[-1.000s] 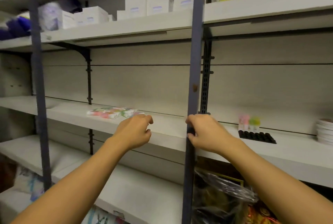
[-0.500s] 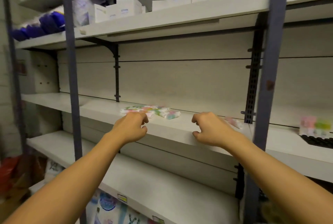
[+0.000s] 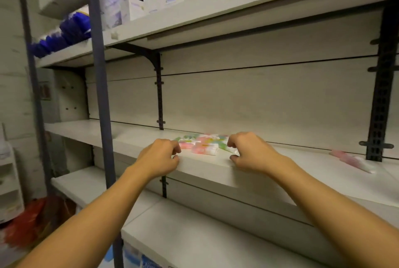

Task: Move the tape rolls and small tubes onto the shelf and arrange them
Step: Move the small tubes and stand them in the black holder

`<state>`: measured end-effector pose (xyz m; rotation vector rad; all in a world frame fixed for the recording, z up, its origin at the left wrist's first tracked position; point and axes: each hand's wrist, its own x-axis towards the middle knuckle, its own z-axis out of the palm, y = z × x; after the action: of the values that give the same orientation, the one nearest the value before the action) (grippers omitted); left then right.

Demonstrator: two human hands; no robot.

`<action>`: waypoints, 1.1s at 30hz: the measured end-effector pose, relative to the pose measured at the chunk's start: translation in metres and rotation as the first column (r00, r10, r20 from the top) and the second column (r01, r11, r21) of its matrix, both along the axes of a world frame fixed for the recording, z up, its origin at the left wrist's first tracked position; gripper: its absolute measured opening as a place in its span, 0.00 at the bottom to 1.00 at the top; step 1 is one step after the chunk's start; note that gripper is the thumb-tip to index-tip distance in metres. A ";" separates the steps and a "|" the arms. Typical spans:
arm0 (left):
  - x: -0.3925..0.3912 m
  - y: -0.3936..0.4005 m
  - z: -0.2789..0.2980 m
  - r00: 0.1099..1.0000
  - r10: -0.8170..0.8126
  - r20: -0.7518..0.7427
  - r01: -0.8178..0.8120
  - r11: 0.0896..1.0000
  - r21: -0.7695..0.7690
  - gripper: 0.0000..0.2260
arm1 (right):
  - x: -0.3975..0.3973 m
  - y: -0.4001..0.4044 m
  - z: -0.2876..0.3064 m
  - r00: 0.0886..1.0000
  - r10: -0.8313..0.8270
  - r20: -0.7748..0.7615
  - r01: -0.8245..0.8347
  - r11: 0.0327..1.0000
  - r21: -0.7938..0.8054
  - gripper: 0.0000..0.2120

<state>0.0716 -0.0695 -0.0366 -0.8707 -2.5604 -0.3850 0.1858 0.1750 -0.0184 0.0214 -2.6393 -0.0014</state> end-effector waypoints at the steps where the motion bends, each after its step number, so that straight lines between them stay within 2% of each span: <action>1: -0.011 0.000 0.002 1.000 0.005 -0.001 -0.005 1.000 -0.012 0.14 | -0.013 0.000 0.001 1.000 0.011 0.007 -0.011 1.000 0.003 0.17; 11: -0.094 0.005 0.010 0.999 -0.025 -0.025 0.024 0.999 -0.028 0.12 | -0.113 -0.016 -0.004 0.989 0.113 0.093 -0.115 0.993 0.014 0.14; 18: -0.137 0.014 0.016 0.995 -0.099 -0.030 0.098 0.995 -0.021 0.13 | -0.134 -0.023 -0.017 0.993 0.025 0.118 -0.027 0.999 0.018 0.04; 26: -0.157 0.034 0.009 0.953 -0.304 0.001 0.301 0.943 -0.144 0.05 | -0.125 -0.027 0.003 0.946 -0.156 0.282 0.137 0.987 0.086 0.09; 31: -0.169 0.036 0.005 0.932 -0.361 0.018 0.359 0.920 -0.159 0.05 | -0.122 -0.032 -0.001 0.944 -0.209 0.256 0.185 0.976 0.115 0.05; 33: -0.169 0.037 0.007 0.927 -0.375 0.008 0.369 0.907 -0.201 0.06 | -0.120 -0.034 -0.005 0.947 -0.204 0.249 0.188 0.978 0.089 0.07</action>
<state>-0.0977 -0.0327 -0.0299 -1.4377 -2.4267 -0.2204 0.0657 0.1406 -0.0233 -0.2354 -2.8888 -0.1609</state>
